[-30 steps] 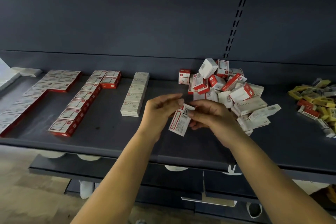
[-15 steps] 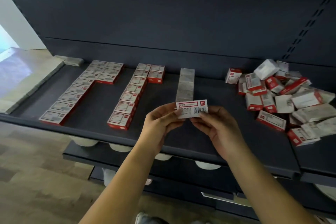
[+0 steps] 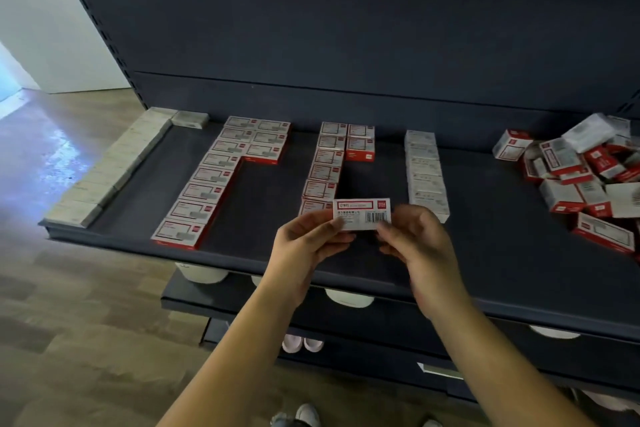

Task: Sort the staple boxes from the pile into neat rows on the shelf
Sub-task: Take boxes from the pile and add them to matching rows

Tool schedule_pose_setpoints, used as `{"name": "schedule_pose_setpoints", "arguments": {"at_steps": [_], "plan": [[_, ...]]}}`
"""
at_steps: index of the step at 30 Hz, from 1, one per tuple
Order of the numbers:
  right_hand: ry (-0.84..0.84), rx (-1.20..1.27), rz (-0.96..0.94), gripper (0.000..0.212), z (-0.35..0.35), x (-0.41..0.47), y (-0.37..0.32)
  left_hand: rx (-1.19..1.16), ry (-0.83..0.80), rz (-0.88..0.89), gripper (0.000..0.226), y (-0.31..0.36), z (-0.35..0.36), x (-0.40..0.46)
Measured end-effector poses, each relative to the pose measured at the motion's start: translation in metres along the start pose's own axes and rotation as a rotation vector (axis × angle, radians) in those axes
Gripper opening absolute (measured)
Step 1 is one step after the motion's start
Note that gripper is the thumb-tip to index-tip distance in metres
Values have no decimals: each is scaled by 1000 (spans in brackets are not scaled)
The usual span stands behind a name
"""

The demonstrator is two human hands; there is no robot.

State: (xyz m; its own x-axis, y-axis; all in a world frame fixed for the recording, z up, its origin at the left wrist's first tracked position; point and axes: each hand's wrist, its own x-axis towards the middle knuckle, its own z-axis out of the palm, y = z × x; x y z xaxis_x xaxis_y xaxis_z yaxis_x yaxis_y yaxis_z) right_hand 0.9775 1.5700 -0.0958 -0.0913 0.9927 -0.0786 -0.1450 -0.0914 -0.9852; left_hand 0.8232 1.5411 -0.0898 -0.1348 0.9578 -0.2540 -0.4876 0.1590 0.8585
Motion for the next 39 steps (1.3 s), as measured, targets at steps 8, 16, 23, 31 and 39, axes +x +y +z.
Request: {"name": "schedule_pose_setpoints", "arguments": {"at_steps": [8, 16, 23, 31, 39], "plan": [[-56, -734, -528, 38, 18, -5, 3, 45, 68, 94, 8, 6, -3, 1], [-133, -454, -310, 44, 35, -10, -11, 737, 213, 606, 12, -4, 11, -7], [-51, -108, -82, 18, 59, -4, -12, 1121, 82, 918, 25, -4, -19, -6], [-1, -104, 88, 18, 123, 48, 4, 1302, 29, 900, 28, 56, -113, 24], [55, -255, 149, 16, 176, 101, 26, 1426, 100, 690, 21, 90, -191, 75]]}}
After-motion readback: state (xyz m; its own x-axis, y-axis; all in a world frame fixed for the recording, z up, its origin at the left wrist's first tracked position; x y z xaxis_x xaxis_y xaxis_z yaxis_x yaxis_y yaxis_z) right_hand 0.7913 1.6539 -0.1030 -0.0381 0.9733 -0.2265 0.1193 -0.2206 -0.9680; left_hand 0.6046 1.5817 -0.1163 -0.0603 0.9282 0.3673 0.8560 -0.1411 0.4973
